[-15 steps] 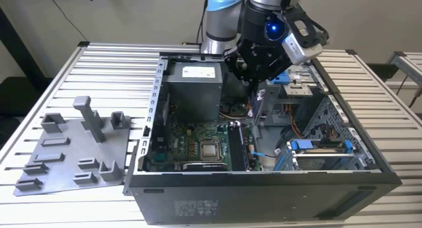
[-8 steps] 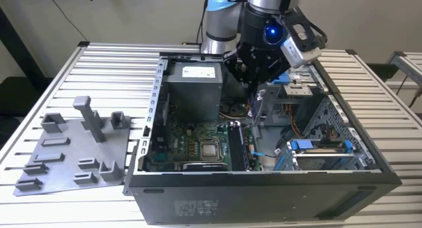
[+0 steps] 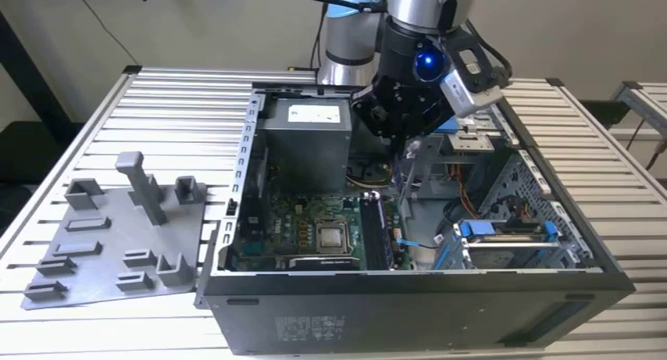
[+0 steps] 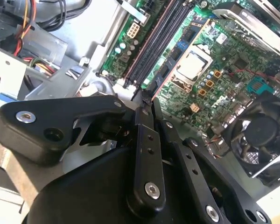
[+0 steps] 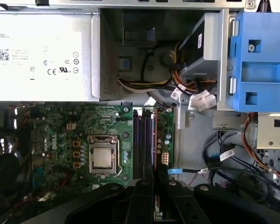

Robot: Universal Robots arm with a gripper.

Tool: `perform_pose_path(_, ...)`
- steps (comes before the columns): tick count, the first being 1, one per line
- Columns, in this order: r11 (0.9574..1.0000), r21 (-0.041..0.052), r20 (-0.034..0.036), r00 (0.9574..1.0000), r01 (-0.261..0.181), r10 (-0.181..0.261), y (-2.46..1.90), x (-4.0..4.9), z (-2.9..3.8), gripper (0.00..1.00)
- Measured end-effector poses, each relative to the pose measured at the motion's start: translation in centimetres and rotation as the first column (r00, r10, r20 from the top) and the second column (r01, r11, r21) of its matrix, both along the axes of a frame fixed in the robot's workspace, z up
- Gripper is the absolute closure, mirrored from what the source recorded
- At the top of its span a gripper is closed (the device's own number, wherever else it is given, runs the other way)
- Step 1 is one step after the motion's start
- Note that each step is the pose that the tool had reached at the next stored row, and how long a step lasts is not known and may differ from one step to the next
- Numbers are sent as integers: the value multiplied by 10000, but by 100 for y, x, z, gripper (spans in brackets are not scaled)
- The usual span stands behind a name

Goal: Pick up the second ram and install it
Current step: 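Insert the second ram into the second slot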

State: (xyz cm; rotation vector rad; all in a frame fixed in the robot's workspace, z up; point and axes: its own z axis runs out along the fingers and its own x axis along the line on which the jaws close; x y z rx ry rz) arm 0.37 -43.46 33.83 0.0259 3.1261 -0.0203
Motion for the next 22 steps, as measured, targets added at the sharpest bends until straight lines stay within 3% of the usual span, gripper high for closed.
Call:
perform_pose_path(5,10000,4,-38,10000,0,0,-27,-1,-70,86)
perform_pose_path(9,10000,-19,-48,10000,-1,1,-29,0,-108,86)
perform_pose_path(19,10000,-26,-53,10000,-1,1,-29,-17,-292,86)
perform_pose_path(22,10000,-27,-88,10000,-2,1,-29,-18,-332,86)
